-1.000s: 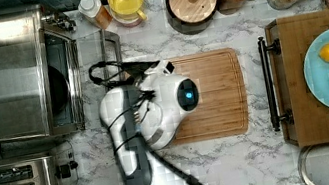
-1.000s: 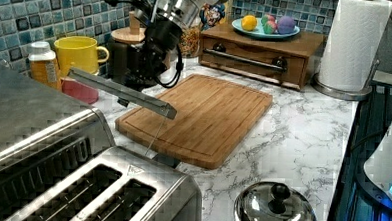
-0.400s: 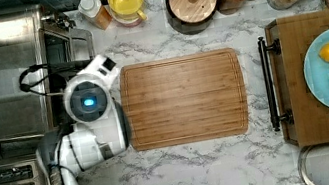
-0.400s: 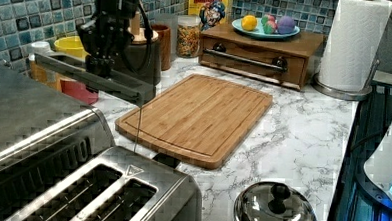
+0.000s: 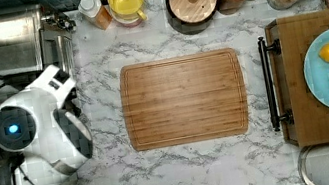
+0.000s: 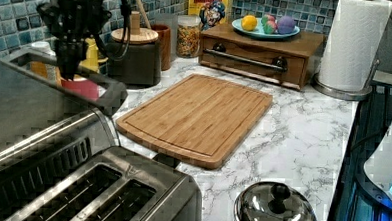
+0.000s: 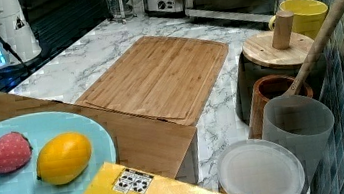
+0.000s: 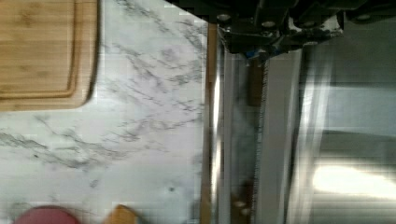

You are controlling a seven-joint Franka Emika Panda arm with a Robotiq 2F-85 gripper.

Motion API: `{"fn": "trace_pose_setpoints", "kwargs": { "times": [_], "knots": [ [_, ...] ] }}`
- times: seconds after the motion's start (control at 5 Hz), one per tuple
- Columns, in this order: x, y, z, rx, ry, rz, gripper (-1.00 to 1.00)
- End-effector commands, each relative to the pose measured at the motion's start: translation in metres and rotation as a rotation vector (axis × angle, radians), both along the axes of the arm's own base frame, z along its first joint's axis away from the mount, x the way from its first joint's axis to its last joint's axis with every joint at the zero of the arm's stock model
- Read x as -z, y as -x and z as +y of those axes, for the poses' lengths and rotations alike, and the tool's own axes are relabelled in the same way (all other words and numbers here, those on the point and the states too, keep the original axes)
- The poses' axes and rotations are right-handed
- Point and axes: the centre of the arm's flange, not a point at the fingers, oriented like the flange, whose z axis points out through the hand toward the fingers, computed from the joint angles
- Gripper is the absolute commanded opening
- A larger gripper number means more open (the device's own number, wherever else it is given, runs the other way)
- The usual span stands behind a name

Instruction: Close the oven.

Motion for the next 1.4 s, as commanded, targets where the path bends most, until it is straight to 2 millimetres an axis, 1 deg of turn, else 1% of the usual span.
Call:
{"fn": "trace_pose_setpoints", "kwargs": {
  "times": [0.2, 0.4, 1.4],
  "knots": [
    [-0.128, 0.005, 0.009, 0.135, -0.024, -0.202, -1.00],
    [-0.153, 0.011, 0.006, 0.171, 0.032, -0.172, -1.00],
    [-0.153, 0.011, 0.006, 0.171, 0.032, -0.172, -1.00]
  ]
}}
